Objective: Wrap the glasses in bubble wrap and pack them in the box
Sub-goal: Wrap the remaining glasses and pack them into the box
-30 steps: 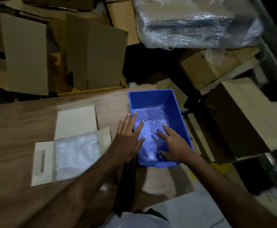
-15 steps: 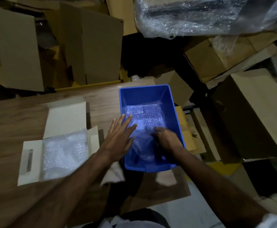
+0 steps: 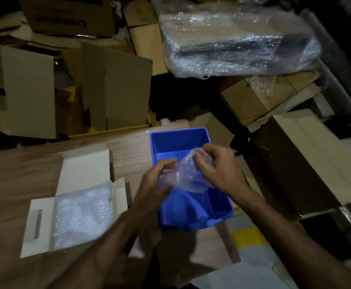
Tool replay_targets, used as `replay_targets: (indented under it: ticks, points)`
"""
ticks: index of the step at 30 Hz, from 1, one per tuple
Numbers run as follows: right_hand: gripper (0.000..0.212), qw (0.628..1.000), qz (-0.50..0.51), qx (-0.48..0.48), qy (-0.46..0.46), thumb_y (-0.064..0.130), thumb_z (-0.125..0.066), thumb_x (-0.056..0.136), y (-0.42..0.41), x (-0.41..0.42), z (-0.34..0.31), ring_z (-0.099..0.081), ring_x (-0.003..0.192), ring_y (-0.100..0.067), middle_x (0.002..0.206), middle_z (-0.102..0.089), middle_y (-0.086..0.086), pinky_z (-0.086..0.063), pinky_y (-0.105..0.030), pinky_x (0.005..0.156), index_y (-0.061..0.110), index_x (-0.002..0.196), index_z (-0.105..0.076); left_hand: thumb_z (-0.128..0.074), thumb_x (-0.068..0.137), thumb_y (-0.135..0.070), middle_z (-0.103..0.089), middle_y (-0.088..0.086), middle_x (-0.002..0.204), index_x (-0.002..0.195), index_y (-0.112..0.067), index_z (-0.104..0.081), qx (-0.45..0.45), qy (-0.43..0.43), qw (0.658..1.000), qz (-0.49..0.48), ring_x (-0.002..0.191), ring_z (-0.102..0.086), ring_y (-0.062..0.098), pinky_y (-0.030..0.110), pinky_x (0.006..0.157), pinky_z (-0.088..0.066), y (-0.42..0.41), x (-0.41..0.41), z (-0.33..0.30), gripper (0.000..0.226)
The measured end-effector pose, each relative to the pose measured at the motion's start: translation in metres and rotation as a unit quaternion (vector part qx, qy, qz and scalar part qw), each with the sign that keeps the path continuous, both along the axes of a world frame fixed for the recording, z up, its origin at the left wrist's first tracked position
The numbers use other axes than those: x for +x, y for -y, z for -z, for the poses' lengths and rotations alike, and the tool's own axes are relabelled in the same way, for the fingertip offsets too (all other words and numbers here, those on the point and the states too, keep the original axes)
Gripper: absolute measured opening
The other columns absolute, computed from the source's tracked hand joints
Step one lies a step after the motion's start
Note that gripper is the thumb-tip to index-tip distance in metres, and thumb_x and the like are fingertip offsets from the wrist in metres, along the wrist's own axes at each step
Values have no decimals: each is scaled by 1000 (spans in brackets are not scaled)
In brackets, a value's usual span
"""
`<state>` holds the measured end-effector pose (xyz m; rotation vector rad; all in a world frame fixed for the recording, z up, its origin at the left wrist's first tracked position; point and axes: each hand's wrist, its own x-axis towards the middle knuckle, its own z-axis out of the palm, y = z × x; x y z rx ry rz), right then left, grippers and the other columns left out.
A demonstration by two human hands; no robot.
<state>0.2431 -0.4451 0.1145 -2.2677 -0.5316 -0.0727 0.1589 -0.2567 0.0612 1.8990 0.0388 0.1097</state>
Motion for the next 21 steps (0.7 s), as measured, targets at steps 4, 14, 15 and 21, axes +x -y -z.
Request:
replay_targets:
  ticks: [4,14,15,21]
  points:
    - [21,899,0,250,-359,32,-78,87,-16,2,-29,-68,72,-21,85,-74,-9,-57,-33,70,13,85,-70,-60,93,-30,-75,6,87,95,1,-67,-137,8,988,-72,82,-72,18,33,72,-61,-36,-21,-49,32]
    - [62,803,-39,329,-495,15,-81,82,-110,-95,-12,-73,97,-14,115,-71,-1,-59,-19,71,25,135,-51,-63,95,-50,-59,9,87,109,-2,-57,-239,-57,904,-351,80,-59,26,44,71,-54,-124,-89,-49,50]
    - [69,825,-5,328,-461,15,-83,80,-119,-101,-7,-71,93,-9,111,-67,7,-58,-17,66,34,136,-46,-64,96,-46,-63,9,94,121,-6,-55,-242,-72,893,-373,82,-61,24,41,69,-55,-135,-98,-47,48]
    - [49,895,9,286,-342,21,-76,90,-151,-121,17,-65,117,-18,139,-59,1,-60,-43,93,49,126,-59,-65,96,-26,-57,12,137,131,-57,-45,-233,-114,924,-280,120,-62,32,56,100,-52,-208,-158,-51,51]
